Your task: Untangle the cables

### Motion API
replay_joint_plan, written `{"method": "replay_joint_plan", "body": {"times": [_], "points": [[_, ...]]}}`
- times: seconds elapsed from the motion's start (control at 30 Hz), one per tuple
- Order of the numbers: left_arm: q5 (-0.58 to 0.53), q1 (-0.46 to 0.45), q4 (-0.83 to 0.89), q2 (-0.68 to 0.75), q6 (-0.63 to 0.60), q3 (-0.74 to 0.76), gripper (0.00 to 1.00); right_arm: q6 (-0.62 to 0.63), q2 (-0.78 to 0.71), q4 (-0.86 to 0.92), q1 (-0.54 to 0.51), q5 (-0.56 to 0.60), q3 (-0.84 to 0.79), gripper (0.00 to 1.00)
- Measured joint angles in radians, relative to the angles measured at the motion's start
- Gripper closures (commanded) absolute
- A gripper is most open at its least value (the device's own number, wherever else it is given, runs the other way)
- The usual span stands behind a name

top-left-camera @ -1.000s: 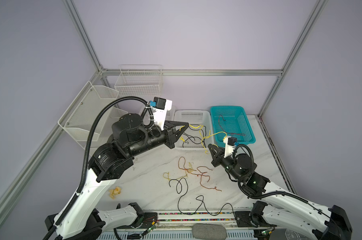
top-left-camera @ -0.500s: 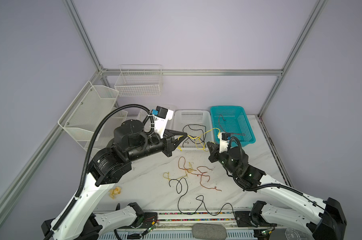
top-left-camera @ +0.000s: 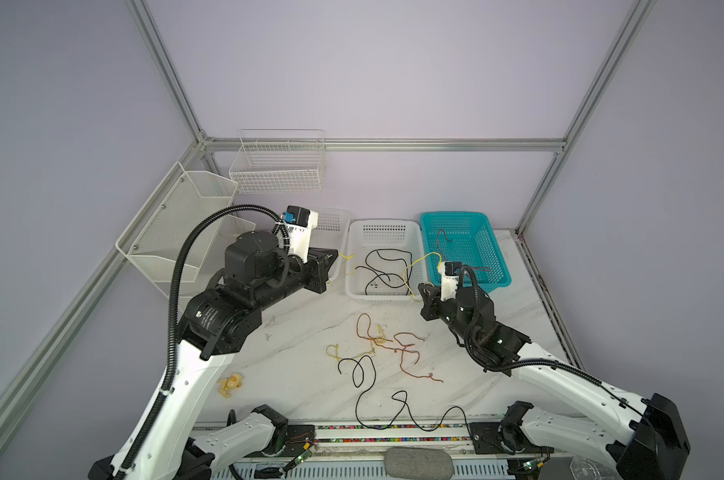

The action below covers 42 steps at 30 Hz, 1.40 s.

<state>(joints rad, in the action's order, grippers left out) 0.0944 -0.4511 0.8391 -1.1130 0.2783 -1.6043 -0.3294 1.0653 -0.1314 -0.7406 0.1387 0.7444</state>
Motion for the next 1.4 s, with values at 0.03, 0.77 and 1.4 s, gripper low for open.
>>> {"method": "replay_joint_plan", "body": {"times": [0.03,0.77,1.4], "points": [[-0.017,0.032,-0.021,-0.025,-0.015,0.015,1.00,-0.001,-0.004,0.009,0.000,-0.007,0.003,1.00],[-0.299,0.304,-0.488,-0.702,-0.126,0.064,0.85,0.006,-0.021,0.036,-0.018,-0.270,0.039,1.00],[-0.369,0.304,-0.465,-0.738,-0.142,0.035,0.40,0.017,0.090,0.027,-0.104,-0.294,0.064,1.00]]}}
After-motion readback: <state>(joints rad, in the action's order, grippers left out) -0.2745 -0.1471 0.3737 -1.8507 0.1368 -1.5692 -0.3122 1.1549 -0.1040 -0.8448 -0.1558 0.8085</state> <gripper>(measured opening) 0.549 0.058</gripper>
